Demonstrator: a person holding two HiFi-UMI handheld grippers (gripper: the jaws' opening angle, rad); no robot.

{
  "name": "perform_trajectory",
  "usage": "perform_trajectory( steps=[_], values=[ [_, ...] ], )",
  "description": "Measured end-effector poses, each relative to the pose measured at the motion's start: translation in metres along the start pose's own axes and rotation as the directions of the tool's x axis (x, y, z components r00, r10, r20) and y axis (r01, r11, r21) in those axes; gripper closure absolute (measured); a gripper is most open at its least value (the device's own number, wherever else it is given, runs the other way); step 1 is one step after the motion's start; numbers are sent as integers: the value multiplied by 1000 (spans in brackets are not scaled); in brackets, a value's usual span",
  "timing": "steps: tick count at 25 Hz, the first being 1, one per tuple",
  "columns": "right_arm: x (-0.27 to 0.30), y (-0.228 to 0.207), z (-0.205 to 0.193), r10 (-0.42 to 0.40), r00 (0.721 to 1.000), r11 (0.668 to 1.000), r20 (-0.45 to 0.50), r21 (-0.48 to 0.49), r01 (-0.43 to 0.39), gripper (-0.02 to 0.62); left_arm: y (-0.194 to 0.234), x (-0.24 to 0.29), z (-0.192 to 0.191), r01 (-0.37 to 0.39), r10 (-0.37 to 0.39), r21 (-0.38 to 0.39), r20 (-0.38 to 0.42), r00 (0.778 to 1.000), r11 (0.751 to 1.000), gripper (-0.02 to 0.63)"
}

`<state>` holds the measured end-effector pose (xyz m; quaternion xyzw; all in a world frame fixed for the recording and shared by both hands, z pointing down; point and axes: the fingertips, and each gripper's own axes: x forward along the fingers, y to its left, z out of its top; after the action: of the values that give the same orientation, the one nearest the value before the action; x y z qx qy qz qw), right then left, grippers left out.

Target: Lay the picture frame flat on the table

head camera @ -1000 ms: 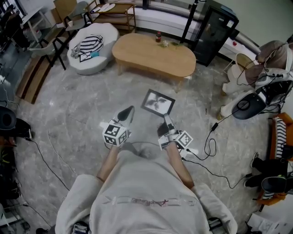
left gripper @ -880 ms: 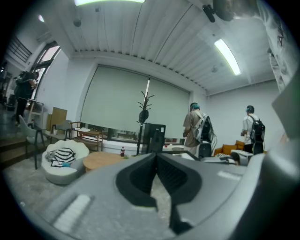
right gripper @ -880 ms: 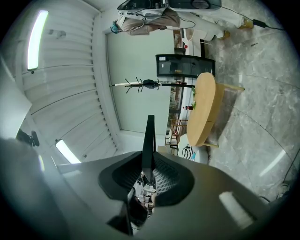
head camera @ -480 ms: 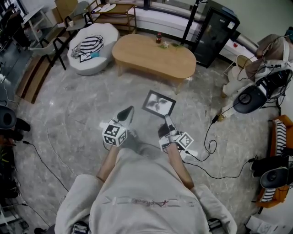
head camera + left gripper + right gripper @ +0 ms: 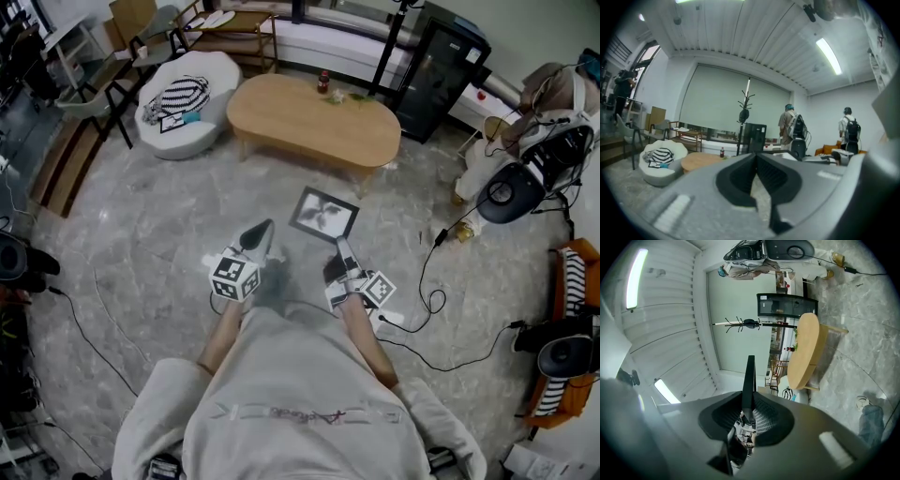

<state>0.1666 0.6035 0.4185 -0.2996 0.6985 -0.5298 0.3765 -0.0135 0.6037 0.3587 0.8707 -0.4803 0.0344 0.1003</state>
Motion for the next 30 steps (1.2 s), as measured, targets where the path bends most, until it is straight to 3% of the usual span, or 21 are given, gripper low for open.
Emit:
perform_trajectory(
  steps=[10, 19, 30],
  values=[
    [44, -25, 22, -22, 1000, 1000, -4, -15, 22, 520, 37, 42, -2, 5, -5, -18, -4, 1000, 1000, 606],
    [110, -49, 55, -39, 999, 999, -4, -31, 39, 520, 87, 110, 3, 24, -25, -51, -14, 1000, 998, 606],
    [222, -74, 91, -53, 998, 999, 20, -7, 53, 520, 176, 184, 34, 16, -18, -61, -37, 999, 998, 606]
  ],
)
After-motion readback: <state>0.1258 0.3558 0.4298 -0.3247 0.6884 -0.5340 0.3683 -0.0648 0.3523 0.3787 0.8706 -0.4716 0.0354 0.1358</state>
